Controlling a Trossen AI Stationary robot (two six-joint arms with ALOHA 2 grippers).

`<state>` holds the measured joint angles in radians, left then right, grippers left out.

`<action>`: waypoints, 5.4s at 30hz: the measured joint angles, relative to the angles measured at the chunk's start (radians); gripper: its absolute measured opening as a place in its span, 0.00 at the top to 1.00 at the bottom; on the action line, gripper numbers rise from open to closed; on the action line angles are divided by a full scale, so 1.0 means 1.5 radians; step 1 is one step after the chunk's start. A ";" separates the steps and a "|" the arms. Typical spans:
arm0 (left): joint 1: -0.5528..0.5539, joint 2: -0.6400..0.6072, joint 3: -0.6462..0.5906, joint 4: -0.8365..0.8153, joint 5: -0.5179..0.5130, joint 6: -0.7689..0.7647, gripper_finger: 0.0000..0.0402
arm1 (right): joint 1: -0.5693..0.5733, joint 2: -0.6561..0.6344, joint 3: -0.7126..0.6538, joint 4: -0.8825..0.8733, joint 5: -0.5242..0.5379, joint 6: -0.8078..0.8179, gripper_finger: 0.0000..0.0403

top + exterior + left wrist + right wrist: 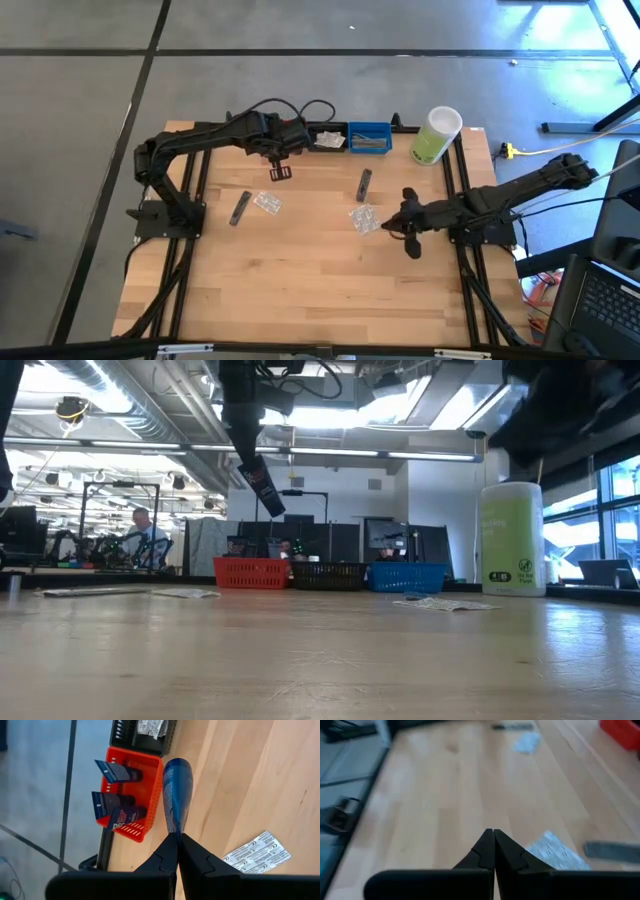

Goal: Pick & Place Travel size toiletries
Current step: Put the blue shave cream into the red bin, then put the white bandage pack into the black bin

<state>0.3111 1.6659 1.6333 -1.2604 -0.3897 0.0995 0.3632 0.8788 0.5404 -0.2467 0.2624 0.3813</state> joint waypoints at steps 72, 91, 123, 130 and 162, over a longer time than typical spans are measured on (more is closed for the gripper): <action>0.214 0.407 0.377 -0.207 0.103 0.111 0.99 | -0.002 -0.310 0.000 -0.181 0.022 -0.144 0.99; 0.253 0.424 0.377 -0.207 0.137 0.122 0.99 | -0.002 -0.310 0.000 -0.188 0.022 -0.142 0.99; 0.251 0.427 0.352 -0.184 0.112 0.158 0.87 | -0.002 -0.310 0.001 -0.188 0.012 -0.145 0.98; 0.251 0.427 0.352 -0.192 0.082 0.158 0.78 | -0.002 -0.310 0.000 -0.188 0.006 -0.145 0.98; 0.191 0.279 0.476 -0.094 0.329 0.074 0.91 | -0.001 -0.310 0.001 -0.200 0.005 -0.138 0.99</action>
<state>0.5979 2.0848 2.3478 -1.4014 0.1041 0.2106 0.3610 0.4137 0.5411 -0.5462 0.2691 0.1745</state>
